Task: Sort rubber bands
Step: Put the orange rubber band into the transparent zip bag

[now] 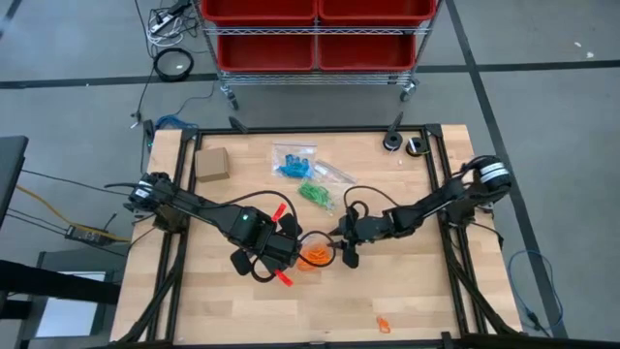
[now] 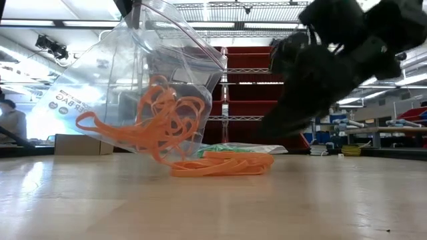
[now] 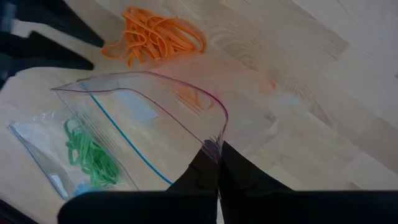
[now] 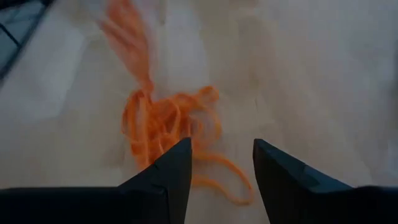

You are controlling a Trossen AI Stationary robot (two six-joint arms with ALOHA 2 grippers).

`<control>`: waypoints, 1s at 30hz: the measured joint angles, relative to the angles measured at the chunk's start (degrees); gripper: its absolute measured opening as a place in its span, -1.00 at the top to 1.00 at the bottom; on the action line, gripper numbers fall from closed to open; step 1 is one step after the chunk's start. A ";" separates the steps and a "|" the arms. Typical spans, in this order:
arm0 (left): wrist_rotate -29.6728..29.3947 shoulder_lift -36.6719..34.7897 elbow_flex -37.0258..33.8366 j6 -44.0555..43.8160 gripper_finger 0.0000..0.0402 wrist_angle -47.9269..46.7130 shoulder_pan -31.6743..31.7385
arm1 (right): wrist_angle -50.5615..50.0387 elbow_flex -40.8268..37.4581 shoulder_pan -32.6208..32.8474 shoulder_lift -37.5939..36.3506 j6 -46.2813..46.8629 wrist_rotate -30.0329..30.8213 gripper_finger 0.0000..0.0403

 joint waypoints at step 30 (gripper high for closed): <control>0.26 0.00 0.00 -1.02 0.99 0.31 -0.02 | -4.10 7.91 1.10 4.35 -6.63 -1.99 0.99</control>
